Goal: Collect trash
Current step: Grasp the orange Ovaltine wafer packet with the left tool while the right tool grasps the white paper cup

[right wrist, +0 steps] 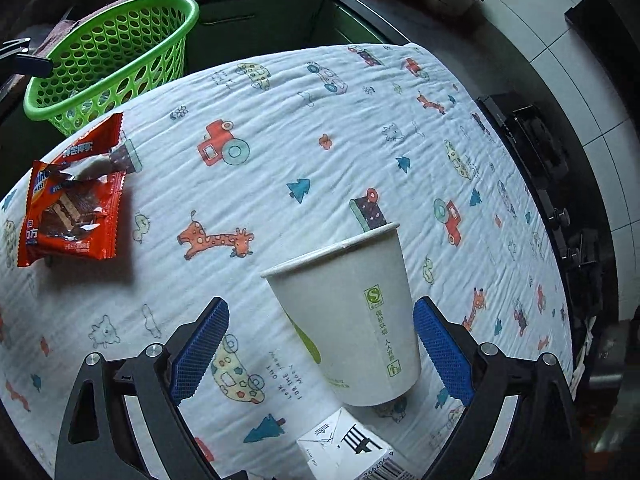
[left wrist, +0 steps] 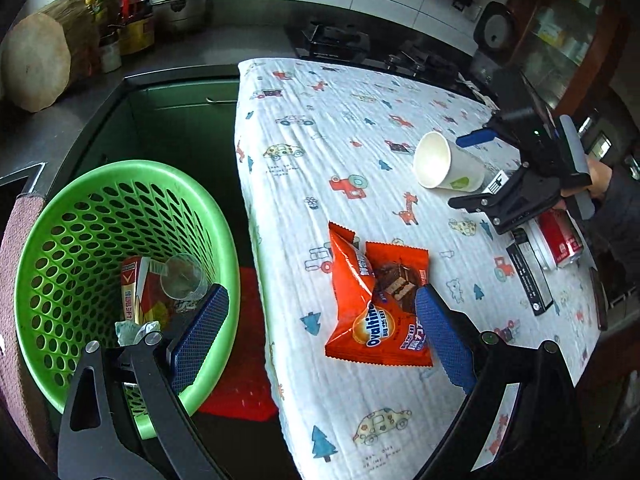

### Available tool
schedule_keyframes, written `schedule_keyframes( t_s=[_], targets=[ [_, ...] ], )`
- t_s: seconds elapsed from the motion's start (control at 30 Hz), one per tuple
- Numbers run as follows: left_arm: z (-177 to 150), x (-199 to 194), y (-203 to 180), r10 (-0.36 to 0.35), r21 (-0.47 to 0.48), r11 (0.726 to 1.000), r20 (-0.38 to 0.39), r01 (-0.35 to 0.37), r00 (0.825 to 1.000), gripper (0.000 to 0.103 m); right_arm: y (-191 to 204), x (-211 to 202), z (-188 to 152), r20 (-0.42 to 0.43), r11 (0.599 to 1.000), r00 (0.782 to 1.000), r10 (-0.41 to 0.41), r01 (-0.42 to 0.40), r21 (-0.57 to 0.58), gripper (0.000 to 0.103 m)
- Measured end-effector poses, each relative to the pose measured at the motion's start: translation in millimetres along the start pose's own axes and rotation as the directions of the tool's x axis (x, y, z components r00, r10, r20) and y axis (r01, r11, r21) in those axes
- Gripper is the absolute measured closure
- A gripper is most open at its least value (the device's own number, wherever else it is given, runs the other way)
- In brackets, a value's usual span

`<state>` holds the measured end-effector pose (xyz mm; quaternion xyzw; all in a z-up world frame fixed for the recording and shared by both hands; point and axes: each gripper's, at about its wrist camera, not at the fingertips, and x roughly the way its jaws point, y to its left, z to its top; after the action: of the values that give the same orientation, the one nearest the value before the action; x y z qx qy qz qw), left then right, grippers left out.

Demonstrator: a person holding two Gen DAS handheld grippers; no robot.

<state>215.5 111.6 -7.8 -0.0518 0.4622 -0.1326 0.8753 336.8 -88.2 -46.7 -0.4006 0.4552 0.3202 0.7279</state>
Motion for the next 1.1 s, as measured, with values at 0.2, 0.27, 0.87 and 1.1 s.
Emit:
schedule_keyframes(
  t_s=[0.2, 0.27, 0.87, 1.1],
  targets=[
    [0, 18, -23, -0.013, 0.072, 0.997, -0.047, 0.017, 0.999, 0.008, -19, 20, 5, -0.006, 1.0, 1.0, -0.005, 0.005, 0.031, 0.012],
    [0, 24, -32, -0.017, 0.103, 0.994, -0.063, 0.023, 0.998, 0.008, -22, 24, 7, -0.003, 0.999, 1.0, 0.002, -0.002, 0.05, 0.013],
    [-9, 70, -68, 0.05, 0.218, 0.976, -0.144, -0.018, 0.988, 0.009, -44, 19, 5, 0.016, 0.977, 0.999, 0.039, -0.041, 0.208, 0.04],
    [-12, 73, -65, 0.054, 0.204, 0.979, -0.145, -0.023, 0.988, 0.029, -31, -17, -2, 0.09, 0.957, 0.993, 0.075, -0.097, 0.274, 0.041]
  ],
)
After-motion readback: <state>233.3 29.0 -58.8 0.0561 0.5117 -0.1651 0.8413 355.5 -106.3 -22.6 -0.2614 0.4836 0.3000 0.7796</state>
